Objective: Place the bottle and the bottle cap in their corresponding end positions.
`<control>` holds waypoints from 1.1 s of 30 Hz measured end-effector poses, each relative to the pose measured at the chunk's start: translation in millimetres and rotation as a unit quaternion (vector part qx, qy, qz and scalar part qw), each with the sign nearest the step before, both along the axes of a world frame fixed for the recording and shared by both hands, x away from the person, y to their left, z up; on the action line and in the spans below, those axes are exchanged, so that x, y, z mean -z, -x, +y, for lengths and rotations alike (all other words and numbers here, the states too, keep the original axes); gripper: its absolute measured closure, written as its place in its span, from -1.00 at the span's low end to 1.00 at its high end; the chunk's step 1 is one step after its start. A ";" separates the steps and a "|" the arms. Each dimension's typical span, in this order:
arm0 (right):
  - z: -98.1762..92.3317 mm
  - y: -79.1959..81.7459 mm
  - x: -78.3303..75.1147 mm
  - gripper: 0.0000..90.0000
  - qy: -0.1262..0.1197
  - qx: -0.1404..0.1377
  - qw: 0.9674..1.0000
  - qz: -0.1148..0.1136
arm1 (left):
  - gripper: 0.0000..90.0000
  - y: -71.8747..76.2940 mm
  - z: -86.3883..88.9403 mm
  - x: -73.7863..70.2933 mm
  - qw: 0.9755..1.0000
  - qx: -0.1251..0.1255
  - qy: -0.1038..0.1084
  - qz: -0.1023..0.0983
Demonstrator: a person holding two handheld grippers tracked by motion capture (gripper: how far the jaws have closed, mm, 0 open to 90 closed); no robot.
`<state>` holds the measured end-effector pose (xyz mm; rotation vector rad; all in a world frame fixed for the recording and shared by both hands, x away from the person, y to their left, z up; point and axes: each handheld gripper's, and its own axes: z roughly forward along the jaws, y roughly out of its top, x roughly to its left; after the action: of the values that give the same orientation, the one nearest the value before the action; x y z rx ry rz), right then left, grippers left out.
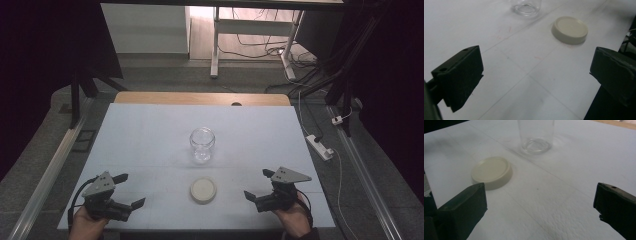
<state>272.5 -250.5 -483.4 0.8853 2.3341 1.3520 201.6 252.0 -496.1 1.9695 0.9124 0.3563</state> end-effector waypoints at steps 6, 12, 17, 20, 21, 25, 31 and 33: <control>-18.8 7.5 0.1 -1.00 0.000 0.028 1.000 -0.002 | -1.00 9.3 12.9 5.5 1.000 -0.028 -0.013 0.005; -36.0 15.4 1.5 -1.00 0.004 0.057 0.998 0.001 | -1.00 16.9 24.9 10.2 0.999 -0.049 -0.011 0.015; -49.2 20.7 3.4 -1.00 0.005 0.081 0.997 0.006 | -1.00 22.1 33.9 14.8 0.998 -0.063 -0.005 0.026; -55.0 23.6 4.4 -1.00 0.007 0.092 0.996 0.009 | -1.00 24.0 38.3 17.8 0.997 -0.070 -0.006 0.033; -56.8 24.5 4.6 -1.00 0.010 0.095 0.995 0.010 | -1.00 24.5 39.5 18.7 0.997 -0.072 -0.007 0.035; -62.1 27.3 5.9 -1.00 0.010 0.105 0.994 0.018 | -1.00 26.4 42.7 22.5 0.996 -0.075 -0.012 0.046; -67.5 30.8 8.7 -1.00 0.019 0.115 0.993 0.030 | -1.00 31.1 45.8 25.2 0.994 -0.086 -0.027 0.055; -69.0 32.2 10.0 -1.00 0.025 0.118 0.992 0.034 | -1.00 31.7 47.5 25.8 0.993 -0.092 -0.026 0.062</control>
<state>240.4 -319.5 -493.4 1.1661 2.2175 1.1784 169.9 299.5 -522.0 1.9776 1.1795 0.3702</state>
